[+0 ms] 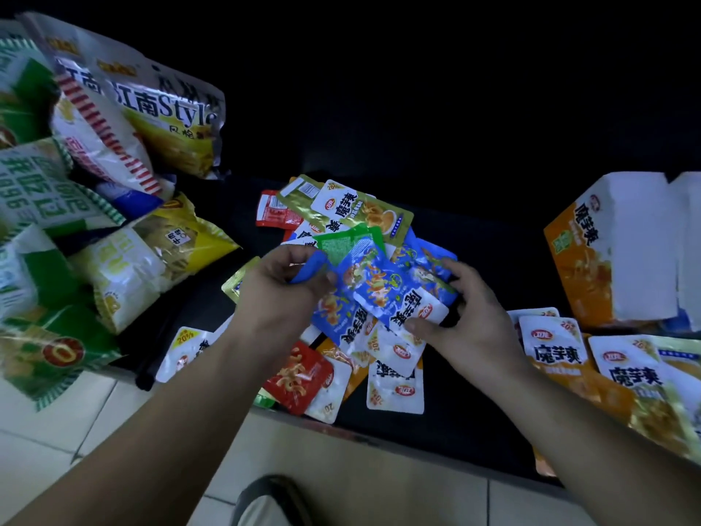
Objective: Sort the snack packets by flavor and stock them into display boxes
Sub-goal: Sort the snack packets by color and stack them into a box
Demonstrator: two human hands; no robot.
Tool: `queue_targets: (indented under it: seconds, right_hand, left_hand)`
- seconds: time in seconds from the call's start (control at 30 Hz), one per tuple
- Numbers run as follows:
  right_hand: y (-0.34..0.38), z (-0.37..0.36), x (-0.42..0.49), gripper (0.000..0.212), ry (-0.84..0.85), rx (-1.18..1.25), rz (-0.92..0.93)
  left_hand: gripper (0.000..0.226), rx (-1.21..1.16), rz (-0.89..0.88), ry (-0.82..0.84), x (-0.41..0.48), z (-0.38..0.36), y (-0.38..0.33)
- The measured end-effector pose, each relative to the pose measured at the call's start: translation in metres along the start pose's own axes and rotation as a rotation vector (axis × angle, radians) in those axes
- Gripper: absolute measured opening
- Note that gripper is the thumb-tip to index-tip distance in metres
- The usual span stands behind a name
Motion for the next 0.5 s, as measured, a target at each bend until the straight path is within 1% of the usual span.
queue_targets:
  seconds: [0.07,0.13,0.2,0.23,0.3,0.4,0.5]
  right_hand:
    - [0.004,-0.002,0.0,0.089,-0.021,-0.03,0.023]
    - [0.01,-0.003,0.002,0.085,-0.044,-0.01,0.055]
    - [0.018,-0.003,0.004,0.081,-0.069,0.078,0.067]
    - [0.022,-0.002,0.005,0.081,-0.086,0.145,0.063]
    - [0.028,0.001,0.005,0.082,-0.12,0.272,0.051]
    - [0.03,0.007,-0.004,0.086,-0.122,0.316,0.039]
    - [0.023,0.008,-0.015,0.085,-0.087,0.327,-0.008]
  left_hand:
    - [0.014,-0.109,0.049,-0.041,-0.005,0.004,0.007]
    - [0.02,-0.212,0.125,-0.004,-0.013,0.001,0.013]
    - [0.021,-0.288,0.198,0.048,-0.023,-0.005,0.017]
    - [0.021,-0.301,0.216,0.04,-0.025,-0.006,0.018]
    - [0.021,-0.327,0.206,-0.018,-0.023,0.001,0.019]
    - [0.018,-0.345,0.146,-0.084,-0.017,0.019,0.009]
    - [0.021,-0.381,0.098,-0.018,-0.028,0.016,0.001]
Point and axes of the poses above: each hand's wrist, its own x-axis towards the middle knuckle, its own z-axis out of the back of the hand, y = z × x, the point moved 3 cm from there along x, towards the middle knuckle, and after that the axes turned 15 degrees about x, right-handed, at the moved point
